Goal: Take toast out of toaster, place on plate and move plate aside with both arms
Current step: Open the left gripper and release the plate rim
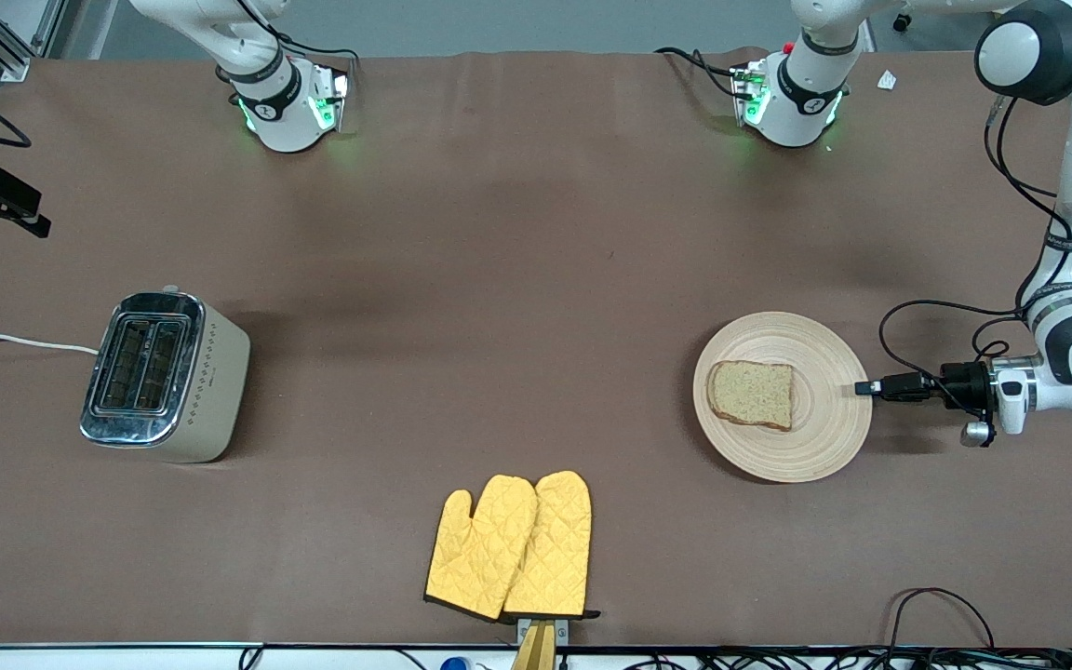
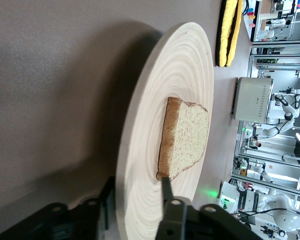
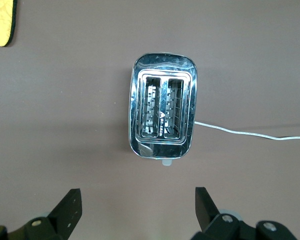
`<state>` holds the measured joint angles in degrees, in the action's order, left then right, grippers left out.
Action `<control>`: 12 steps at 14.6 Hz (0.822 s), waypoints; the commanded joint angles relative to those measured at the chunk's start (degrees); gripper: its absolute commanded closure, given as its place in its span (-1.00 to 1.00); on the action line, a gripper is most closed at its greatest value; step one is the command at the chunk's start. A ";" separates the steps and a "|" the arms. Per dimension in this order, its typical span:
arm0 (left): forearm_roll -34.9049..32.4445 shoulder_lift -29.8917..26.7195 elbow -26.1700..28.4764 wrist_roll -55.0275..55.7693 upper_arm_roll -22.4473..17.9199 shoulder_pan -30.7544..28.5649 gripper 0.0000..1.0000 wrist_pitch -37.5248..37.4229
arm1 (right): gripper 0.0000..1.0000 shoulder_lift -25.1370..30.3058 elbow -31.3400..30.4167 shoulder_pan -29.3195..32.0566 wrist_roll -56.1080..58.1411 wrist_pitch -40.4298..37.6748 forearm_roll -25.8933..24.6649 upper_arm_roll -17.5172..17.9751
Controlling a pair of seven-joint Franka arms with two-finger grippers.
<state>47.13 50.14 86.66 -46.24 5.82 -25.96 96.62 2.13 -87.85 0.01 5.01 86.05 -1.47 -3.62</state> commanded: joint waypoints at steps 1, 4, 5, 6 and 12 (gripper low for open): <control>-6.15 -1.88 -2.80 1.76 0.07 -0.15 -1.00 -0.91 | -1.00 0.15 -0.22 0.78 0.00 -0.18 0.86 0.54; -16.68 -3.64 -8.07 3.79 0.77 0.29 -1.00 -1.00 | -1.00 0.15 -0.22 0.69 0.00 -0.18 0.86 0.54; -18.90 -4.69 -9.57 4.23 1.04 1.07 -1.00 -1.00 | -1.00 0.15 -0.22 0.69 0.00 -0.18 0.86 0.54; -21.01 -6.35 -10.63 6.40 0.95 2.56 -1.00 -1.00 | -1.00 0.15 -0.22 0.69 0.00 -0.18 0.86 0.54; -34.72 -21.02 -11.96 22.66 1.39 13.63 -1.00 -1.26 | -1.00 0.15 -0.22 0.43 0.00 -0.18 0.94 0.63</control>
<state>16.42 34.61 73.22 -27.96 7.83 -15.40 96.32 2.12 -87.90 0.01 5.01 86.04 -1.37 -3.46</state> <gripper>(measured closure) 0.000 0.000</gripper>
